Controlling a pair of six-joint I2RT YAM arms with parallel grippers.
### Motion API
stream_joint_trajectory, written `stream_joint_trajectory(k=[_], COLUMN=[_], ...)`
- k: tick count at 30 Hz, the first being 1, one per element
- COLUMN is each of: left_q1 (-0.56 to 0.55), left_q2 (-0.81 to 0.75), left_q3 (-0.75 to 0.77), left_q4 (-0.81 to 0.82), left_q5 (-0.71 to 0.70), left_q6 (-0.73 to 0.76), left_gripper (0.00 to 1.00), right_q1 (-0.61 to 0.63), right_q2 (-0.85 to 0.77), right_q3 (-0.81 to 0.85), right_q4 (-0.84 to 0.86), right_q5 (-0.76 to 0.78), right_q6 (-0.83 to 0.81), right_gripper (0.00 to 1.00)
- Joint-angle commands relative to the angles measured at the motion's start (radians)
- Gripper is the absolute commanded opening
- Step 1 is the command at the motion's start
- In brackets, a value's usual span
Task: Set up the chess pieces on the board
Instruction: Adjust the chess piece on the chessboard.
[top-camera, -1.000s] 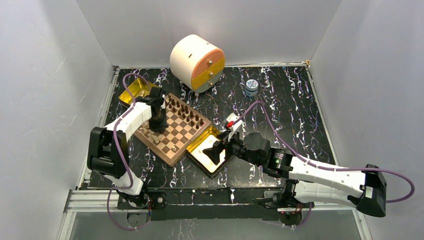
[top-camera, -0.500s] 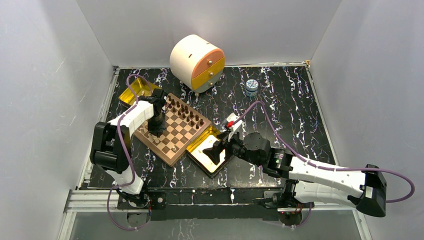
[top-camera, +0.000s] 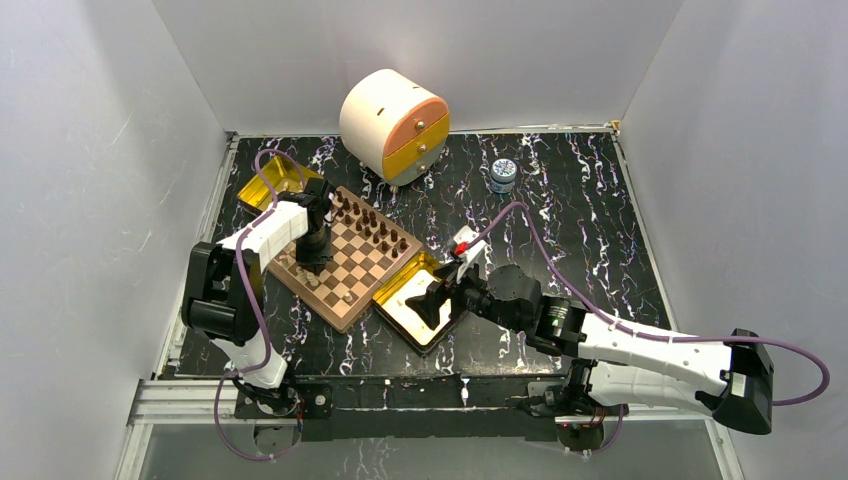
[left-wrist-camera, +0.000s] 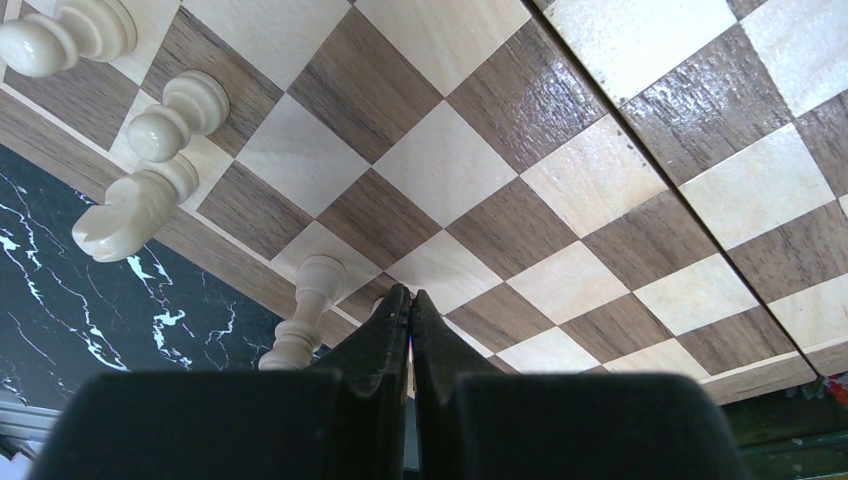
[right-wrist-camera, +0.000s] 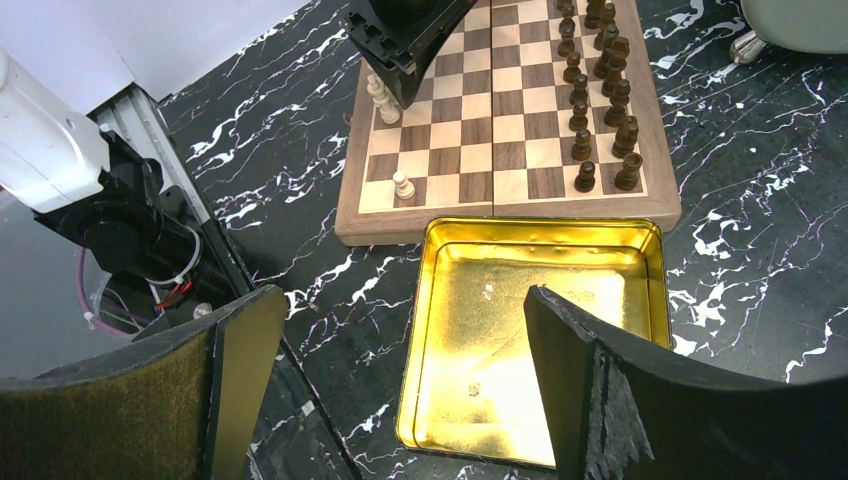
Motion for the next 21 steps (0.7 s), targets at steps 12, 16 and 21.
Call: stream_joint_trajectory(k=[12, 16, 21], left_q1=[-0.004, -0.003, -0.004], left_q2=[0.012, 0.014, 0.008], left_q3=[-0.003, 0.000, 0.004], left_q4=[-0.027, -0.037, -0.046], left_q5=[0.001, 0.000, 0.000], left_q6=[0.016, 0.016, 0.018], left_gripper=[0.00, 0.00, 0.00], right_q1=[0.000, 0.001, 0.001], right_q2=[-0.044, -0.047, -0.049], right_q3=[0.051, 0.049, 0.048], right_q4=[0.045, 0.043, 0.043], right_q5=[0.038, 0.040, 0.045], right_q6=[0.013, 0.015, 0.015], right_gripper=[0.99, 0.99, 0.99])
